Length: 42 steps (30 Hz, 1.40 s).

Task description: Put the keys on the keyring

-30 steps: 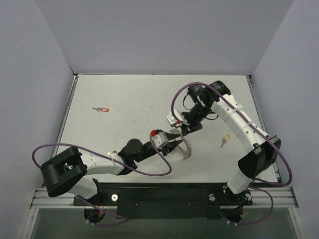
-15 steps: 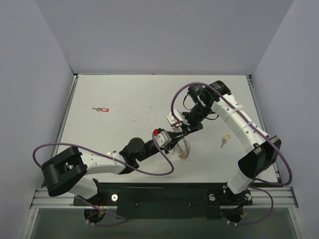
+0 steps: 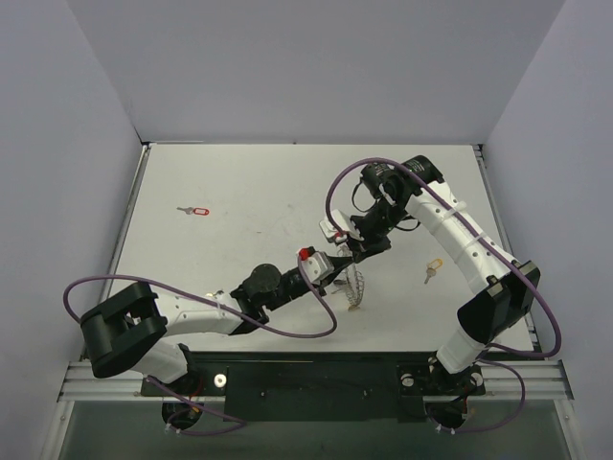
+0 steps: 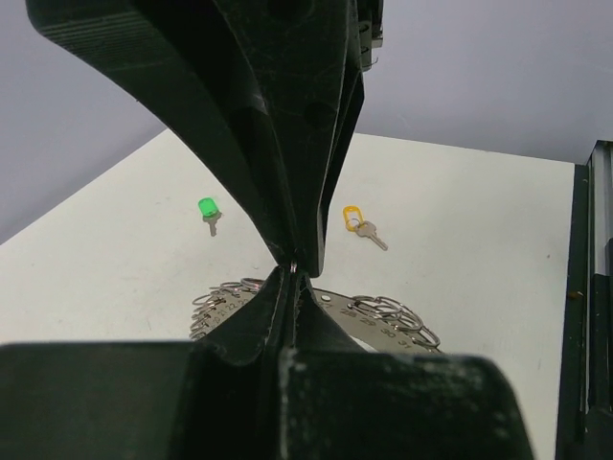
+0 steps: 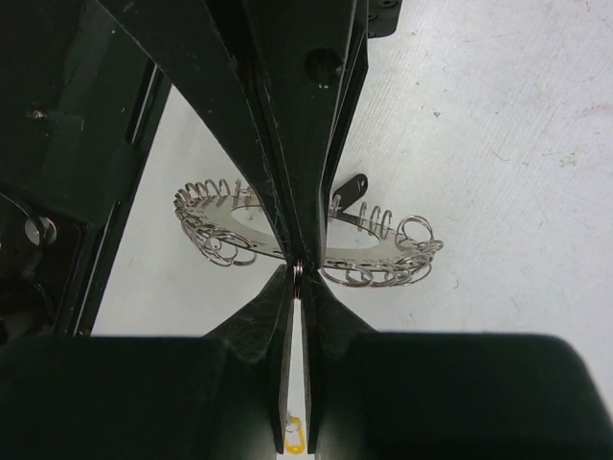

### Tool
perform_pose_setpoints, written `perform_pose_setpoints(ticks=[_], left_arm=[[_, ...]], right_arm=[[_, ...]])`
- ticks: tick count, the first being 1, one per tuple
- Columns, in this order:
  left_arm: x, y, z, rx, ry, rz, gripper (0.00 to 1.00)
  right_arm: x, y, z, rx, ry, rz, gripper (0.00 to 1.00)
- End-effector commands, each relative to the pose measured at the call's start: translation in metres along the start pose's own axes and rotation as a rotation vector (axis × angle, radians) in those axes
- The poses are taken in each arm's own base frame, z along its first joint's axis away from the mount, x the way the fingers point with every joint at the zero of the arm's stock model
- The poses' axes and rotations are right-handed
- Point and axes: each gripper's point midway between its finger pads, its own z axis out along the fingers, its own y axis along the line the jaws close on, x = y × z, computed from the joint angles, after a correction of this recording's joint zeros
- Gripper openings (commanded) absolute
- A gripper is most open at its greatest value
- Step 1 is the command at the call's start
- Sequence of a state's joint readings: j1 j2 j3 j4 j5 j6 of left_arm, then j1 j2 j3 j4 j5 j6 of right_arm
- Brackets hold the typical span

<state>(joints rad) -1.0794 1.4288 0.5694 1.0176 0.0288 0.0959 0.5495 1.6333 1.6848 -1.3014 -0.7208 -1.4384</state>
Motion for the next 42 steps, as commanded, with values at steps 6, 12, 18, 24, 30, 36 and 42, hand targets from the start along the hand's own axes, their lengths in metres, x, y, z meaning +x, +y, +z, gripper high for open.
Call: perform_pose_setpoints(ticks=[6, 12, 18, 24, 30, 36, 42], left_arm=[[-0.056, 0.008, -0.020, -0.022, -0.218, -0.112, 0.00], [-0.094, 0.014, -0.052, -0.006, -0.439, -0.305, 0.00], [-0.120, 0.011, -0.063, 0.025, -0.545, -0.408, 0.00], [-0.136, 0.014, -0.061, 0.025, -0.570, -0.433, 0.00], [-0.147, 0.014, -0.054, 0.030, -0.577, -0.458, 0.00], [-0.154, 0.015, -0.052, 0.031, -0.588, -0.472, 0.00], [-0.156, 0.021, -0.051, 0.001, -0.593, -0.476, 0.00]], right_arm=[[-0.022, 0.033, -0.013, -0.024, -0.167, 0.275, 0.35], [-0.039, 0.038, -0.022, -0.023, -0.382, 0.344, 0.41], [-0.059, 0.020, -0.037, 0.030, -0.450, 0.495, 0.41], [-0.052, 0.012, -0.032, 0.049, -0.411, 0.604, 0.41], [-0.041, -0.005, -0.025, 0.141, -0.416, 0.700, 0.40], [-0.059, -0.005, -0.029, 0.133, -0.476, 0.716, 0.38], [-0.070, 0.000, -0.046, 0.158, -0.515, 0.697, 0.39]])
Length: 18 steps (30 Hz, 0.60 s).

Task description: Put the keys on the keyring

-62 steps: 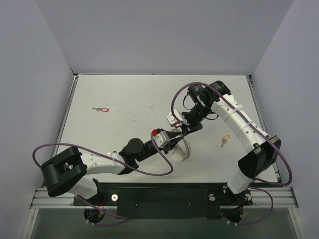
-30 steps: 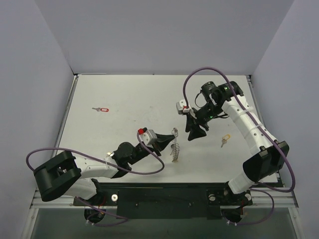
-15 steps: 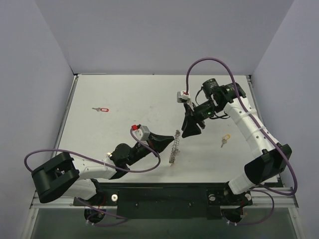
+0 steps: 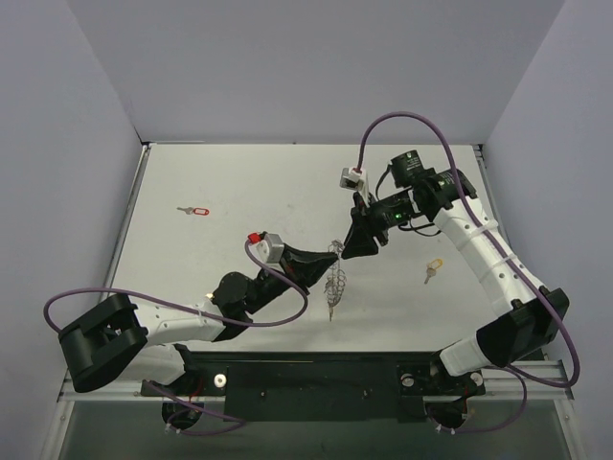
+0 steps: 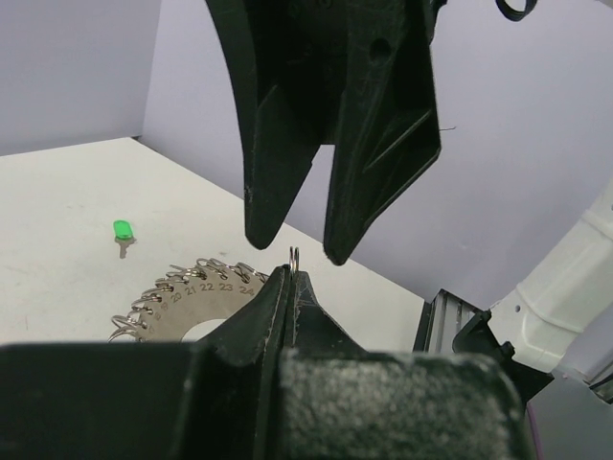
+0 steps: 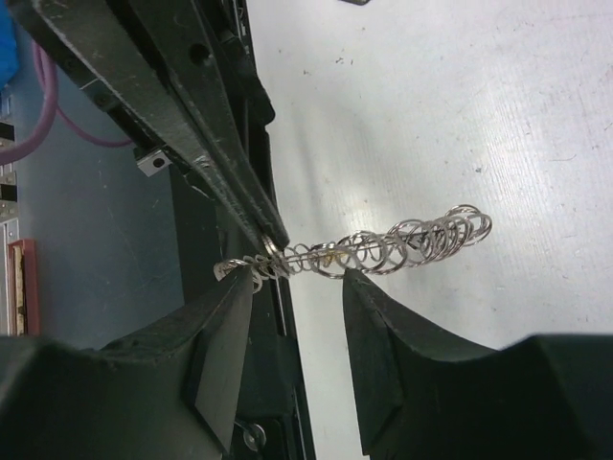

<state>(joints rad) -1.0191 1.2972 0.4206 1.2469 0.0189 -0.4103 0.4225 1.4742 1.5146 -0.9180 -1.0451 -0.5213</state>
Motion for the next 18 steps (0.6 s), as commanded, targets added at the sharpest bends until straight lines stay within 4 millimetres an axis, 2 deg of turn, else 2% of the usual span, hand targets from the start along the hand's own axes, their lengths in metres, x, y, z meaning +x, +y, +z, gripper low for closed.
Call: perform_pose_setpoints(ticks=[1, 7, 18], left_arm=[[-0.101, -0.039, 0.007, 0.123, -0.351, -0.016, 0.00], [-0.110, -0.042, 0.010, 0.131, -0.371, -0.008, 0.00], [-0.116, -0.048, 0.012, 0.154, -0.386, -0.016, 0.00]], right_arm=[[-0.021, 0.025, -0.017, -0.016, -0.083, -0.031, 0.40], [-0.024, 0.037, -0.019, -0.058, -0.111, -0.033, 0.41], [-0.028, 0.033, -0.014, -0.083, -0.110, -0.042, 0.26]])
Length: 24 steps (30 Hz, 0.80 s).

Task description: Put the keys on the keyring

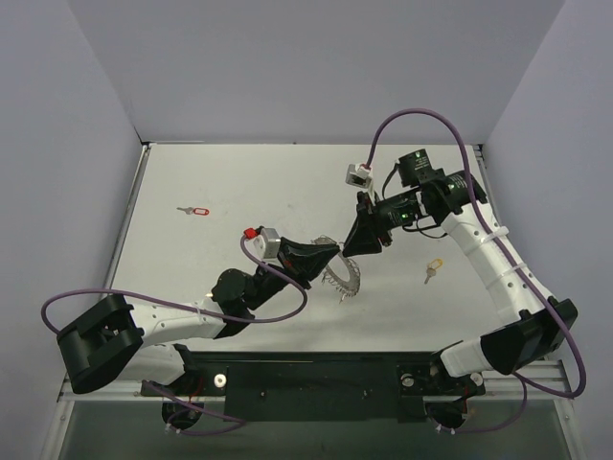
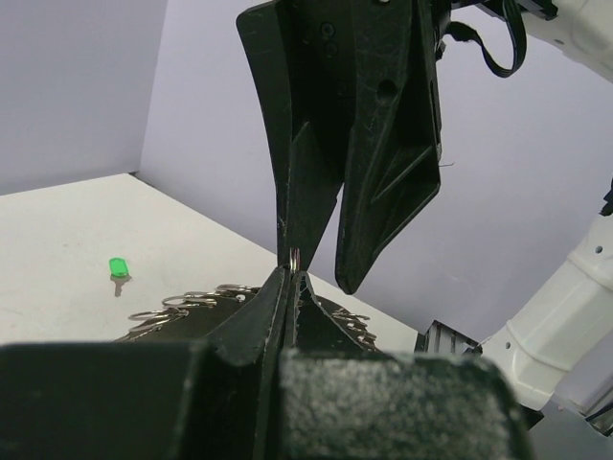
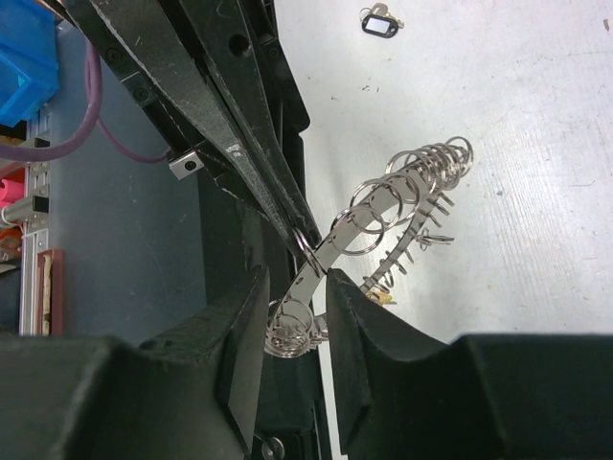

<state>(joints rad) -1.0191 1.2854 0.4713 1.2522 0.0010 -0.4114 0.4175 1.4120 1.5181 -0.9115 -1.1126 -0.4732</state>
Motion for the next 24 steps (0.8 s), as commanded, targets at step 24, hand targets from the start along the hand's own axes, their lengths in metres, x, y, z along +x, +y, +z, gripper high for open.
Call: perform_pose_setpoints(ticks=[24], left_arm=[[-0.081, -0.035, 0.002, 0.127, -0.297, -0.031, 0.00]], right_arm=[[-0.011, 0.016, 0.002, -0.041, 0.006, -0.143, 0.00]])
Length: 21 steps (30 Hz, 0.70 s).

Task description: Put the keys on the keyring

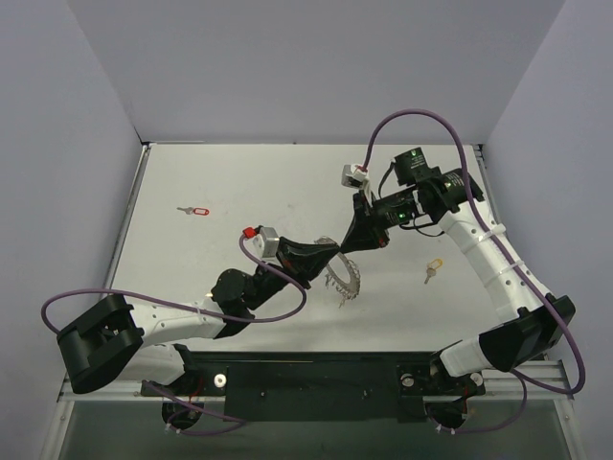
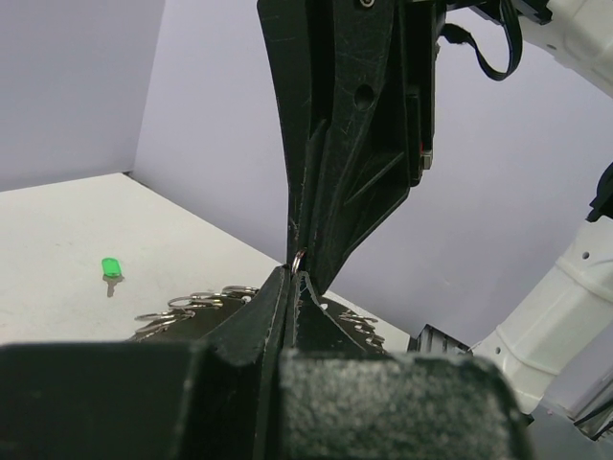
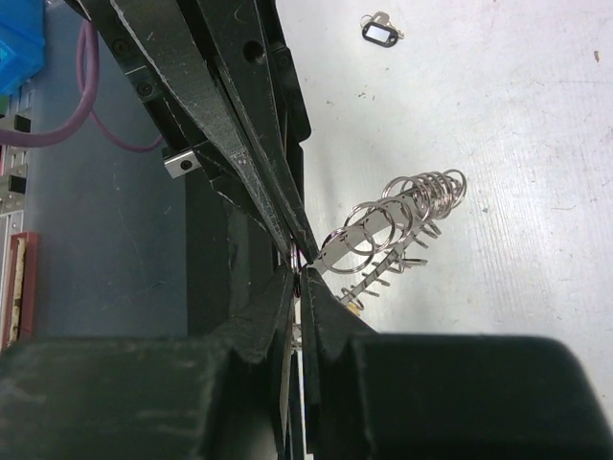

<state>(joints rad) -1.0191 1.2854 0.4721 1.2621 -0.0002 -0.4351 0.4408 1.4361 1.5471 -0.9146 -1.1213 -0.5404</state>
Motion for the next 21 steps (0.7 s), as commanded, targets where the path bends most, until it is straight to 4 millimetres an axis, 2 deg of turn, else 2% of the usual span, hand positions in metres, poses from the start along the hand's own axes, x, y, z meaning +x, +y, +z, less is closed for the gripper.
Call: perform_pose_setpoints(ticks=[1, 6, 7, 8, 9, 10, 11, 12, 13, 14, 15, 16, 19, 21], left_arm=[[-0.076, -0.033, 0.001, 0.117, -0.281, -0.009, 0.00], [-0.069, -0.025, -0.005, 0.092, -0.229, -0.027, 0.02], [-0.068, -0.027, -0.007, 0.110, -0.211, -0.023, 0.15], [-0.058, -0.025, -0.009, 0.103, -0.158, -0.019, 0.22], [-0.067, -0.026, -0.012, 0.104, -0.164, -0.011, 0.34], [-0.050, -0.019, -0.014, 0.077, -0.082, -0.008, 0.37], [-0.062, -0.023, -0.017, 0.081, -0.090, 0.019, 0.43], [-0.044, -0.016, -0.022, 0.047, 0.004, 0.028, 0.45], [-0.054, -0.020, -0.025, 0.054, 0.003, 0.067, 0.49], [-0.038, -0.015, -0.031, 0.036, 0.089, 0.082, 0.50], [-0.045, -0.018, -0.035, 0.047, 0.093, 0.129, 0.50], [-0.033, -0.015, -0.041, 0.040, 0.154, 0.144, 0.50], [-0.025, -0.012, -0.053, 0.038, 0.223, 0.212, 0.51], [-0.019, -0.008, -0.056, 0.039, 0.251, 0.245, 0.50]], right_arm=[[-0.004, 0.015, -0.004, -0.005, 0.011, -0.062, 0.00], [0.006, 0.007, -0.011, 0.063, 0.085, -0.062, 0.00], [0.010, 0.005, -0.010, 0.066, 0.116, -0.067, 0.00], [0.016, 0.007, -0.016, 0.076, 0.164, -0.081, 0.00], [0.021, 0.006, -0.015, 0.076, 0.202, -0.080, 0.00], [0.028, 0.009, -0.021, 0.082, 0.262, -0.095, 0.00], [0.028, 0.010, -0.023, 0.079, 0.293, -0.104, 0.00], [0.038, 0.012, -0.029, 0.084, 0.361, -0.110, 0.00], [0.037, 0.011, -0.031, 0.086, 0.393, -0.123, 0.00], [0.048, 0.013, -0.038, 0.087, 0.472, -0.121, 0.00], [0.045, 0.013, -0.040, 0.088, 0.500, -0.153, 0.00], [0.054, 0.013, -0.050, 0.096, 0.579, -0.161, 0.00], [0.060, 0.005, -0.059, 0.155, 0.720, -0.182, 0.00], [0.067, -0.008, -0.068, 0.239, 0.842, -0.202, 0.00]])
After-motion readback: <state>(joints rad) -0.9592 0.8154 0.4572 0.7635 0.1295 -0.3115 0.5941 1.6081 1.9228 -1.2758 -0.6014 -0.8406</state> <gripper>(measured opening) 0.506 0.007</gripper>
